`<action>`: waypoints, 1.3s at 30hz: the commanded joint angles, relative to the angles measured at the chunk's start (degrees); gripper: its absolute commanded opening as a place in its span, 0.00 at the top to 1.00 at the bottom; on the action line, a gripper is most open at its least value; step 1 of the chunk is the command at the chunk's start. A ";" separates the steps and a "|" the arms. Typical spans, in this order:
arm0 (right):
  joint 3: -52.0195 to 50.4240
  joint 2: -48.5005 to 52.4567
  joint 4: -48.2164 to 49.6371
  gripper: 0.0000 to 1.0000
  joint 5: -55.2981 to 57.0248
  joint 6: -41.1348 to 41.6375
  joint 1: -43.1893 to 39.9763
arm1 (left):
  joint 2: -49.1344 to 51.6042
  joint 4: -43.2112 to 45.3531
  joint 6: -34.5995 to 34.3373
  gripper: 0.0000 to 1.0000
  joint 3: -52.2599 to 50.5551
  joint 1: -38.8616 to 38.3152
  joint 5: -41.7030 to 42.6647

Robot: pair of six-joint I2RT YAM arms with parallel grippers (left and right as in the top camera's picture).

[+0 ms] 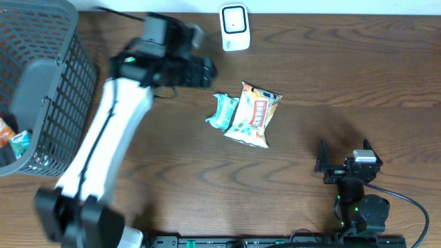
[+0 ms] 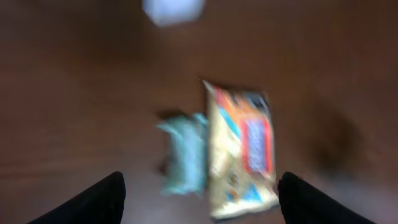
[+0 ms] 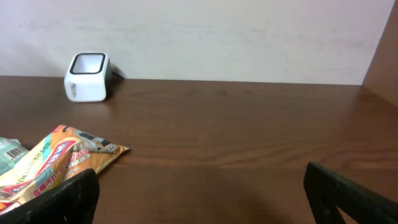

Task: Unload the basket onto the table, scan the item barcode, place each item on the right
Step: 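Release the green packet and move the left gripper back to the basket, then reach the left gripper into the basket toward the green box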

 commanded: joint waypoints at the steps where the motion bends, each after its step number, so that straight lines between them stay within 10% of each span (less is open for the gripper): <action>1: -0.09 -0.31 -0.26 0.01 0.28 -0.44 -0.44 | -5.33 1.36 0.98 0.23 1.60 3.37 -14.69; 9: -0.11 -0.31 -0.26 0.01 0.28 -0.44 -0.44 | -11.98 11.96 -3.45 0.22 1.60 16.33 -36.37; 23: -0.09 -0.31 -0.26 0.01 0.28 -0.44 -0.44 | -7.08 7.67 -12.20 0.21 1.53 43.56 -36.70; 39: -0.09 -0.31 -0.26 0.01 0.28 -0.44 -0.44 | 9.16 -7.78 -27.93 0.21 1.46 51.32 -36.22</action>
